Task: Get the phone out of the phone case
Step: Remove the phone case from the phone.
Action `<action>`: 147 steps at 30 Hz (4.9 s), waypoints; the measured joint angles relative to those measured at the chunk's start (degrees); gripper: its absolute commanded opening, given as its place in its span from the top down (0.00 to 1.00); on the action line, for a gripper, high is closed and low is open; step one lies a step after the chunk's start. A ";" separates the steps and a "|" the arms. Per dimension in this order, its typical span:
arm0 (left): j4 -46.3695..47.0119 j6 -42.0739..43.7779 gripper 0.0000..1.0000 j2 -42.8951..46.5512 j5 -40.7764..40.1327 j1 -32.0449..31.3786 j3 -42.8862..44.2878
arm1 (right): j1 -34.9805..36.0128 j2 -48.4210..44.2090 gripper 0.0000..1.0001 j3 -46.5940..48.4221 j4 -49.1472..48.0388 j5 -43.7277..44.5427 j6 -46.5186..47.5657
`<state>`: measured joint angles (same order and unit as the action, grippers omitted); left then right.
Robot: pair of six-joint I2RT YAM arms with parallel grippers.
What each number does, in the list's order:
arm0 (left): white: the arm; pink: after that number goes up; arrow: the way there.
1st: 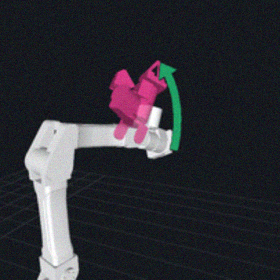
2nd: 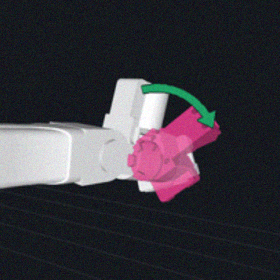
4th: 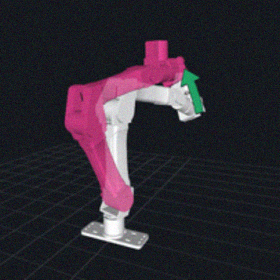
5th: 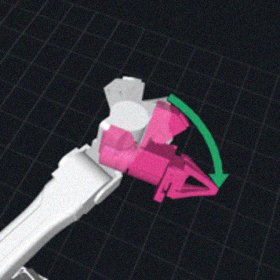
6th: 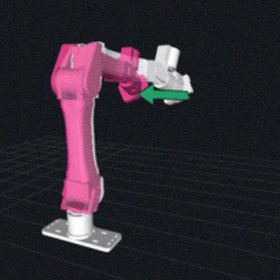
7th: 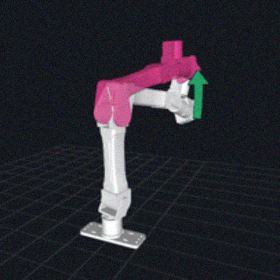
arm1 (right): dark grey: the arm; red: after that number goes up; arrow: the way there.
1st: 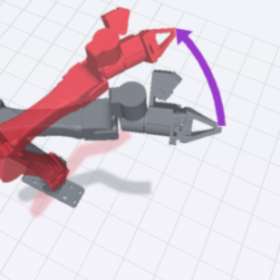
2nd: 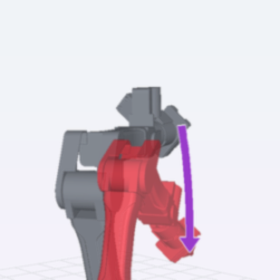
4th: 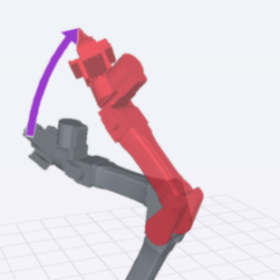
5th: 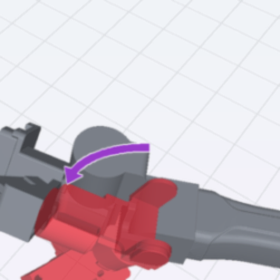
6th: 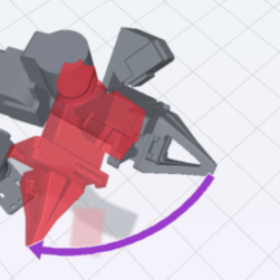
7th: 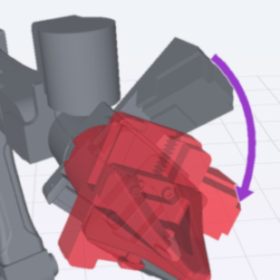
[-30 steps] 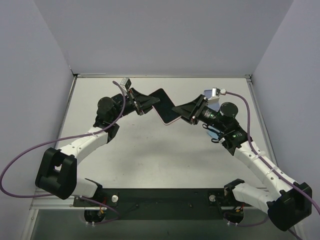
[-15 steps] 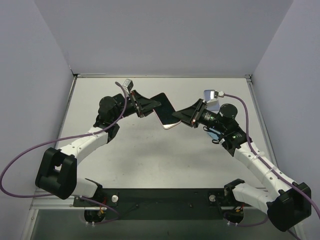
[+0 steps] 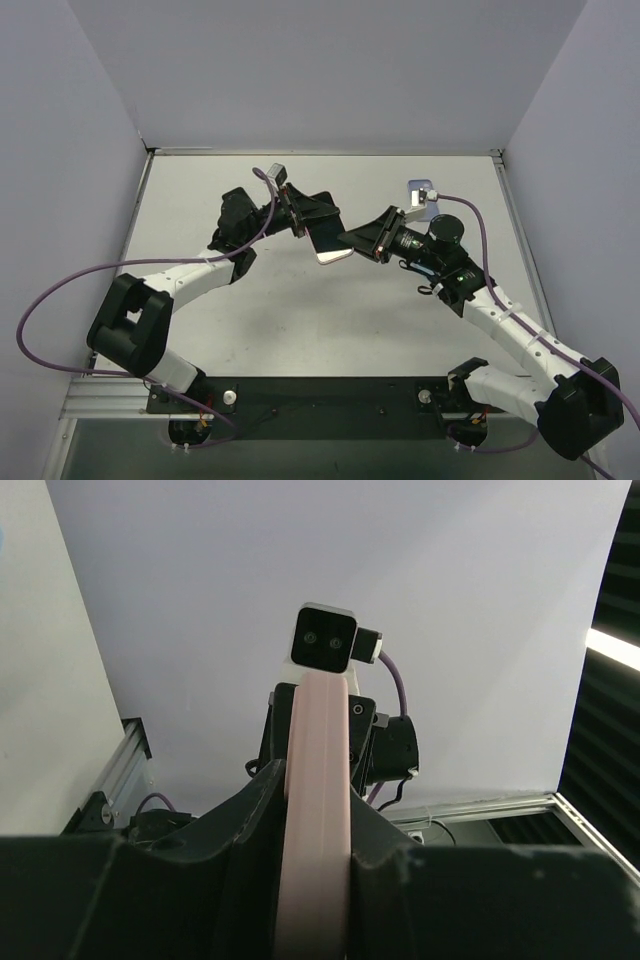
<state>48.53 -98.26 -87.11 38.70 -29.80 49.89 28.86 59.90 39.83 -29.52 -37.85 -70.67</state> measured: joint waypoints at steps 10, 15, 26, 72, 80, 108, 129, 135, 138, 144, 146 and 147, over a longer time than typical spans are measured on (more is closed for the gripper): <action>1.70 0.61 1.00 -0.15 -0.57 -0.13 -0.02 | 0.07 -0.66 0.86 -0.66 -1.60 1.01 -1.99; 2.10 -0.46 1.00 -0.09 -0.81 -0.17 -0.04 | -0.85 -2.19 0.58 -2.64 -1.31 1.55 -3.19; 1.86 -0.52 1.00 -0.02 -0.87 1.01 -0.33 | -1.18 -7.32 0.75 -6.40 -3.06 3.37 -7.65; 16.39 -9.05 1.00 0.44 -20.85 4.48 11.06 | 8.04 24.50 1.00 6.25 -58.01 22.21 -45.99; 16.35 -8.94 1.00 1.51 -19.69 4.50 11.32 | 7.56 19.80 1.00 7.37 -50.23 19.56 -33.29; 7.26 -4.20 1.00 3.96 -16.92 6.99 10.88 | 4.17 20.76 0.75 26.88 -8.50 3.98 0.46; -4.17 0.00 1.00 6.23 -10.71 8.52 14.99 | 2.67 25.55 0.69 40.74 10.62 -7.91 9.81; -8.55 2.73 1.00 6.23 -5.38 8.13 15.93 | 2.56 25.14 0.72 38.05 10.19 -12.41 8.63; -8.55 2.97 1.00 6.23 -4.96 8.13 15.93 | 2.56 26.51 0.78 38.07 7.17 -15.17 6.23; -8.76 3.78 1.00 6.23 -5.14 8.13 15.93 | 2.38 29.42 1.00 38.34 -0.68 -19.87 0.39; -8.92 4.07 1.00 6.23 -5.51 8.13 15.93 | 2.05 30.23 1.00 38.34 -2.71 -21.00 -0.92; -9.01 4.11 1.00 6.23 -5.79 8.13 15.93 | 1.88 30.45 1.00 38.23 -3.50 -21.46 -1.42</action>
<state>39.53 -94.15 -80.88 32.91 -21.67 65.82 30.74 90.35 78.06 -33.01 -59.31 -72.10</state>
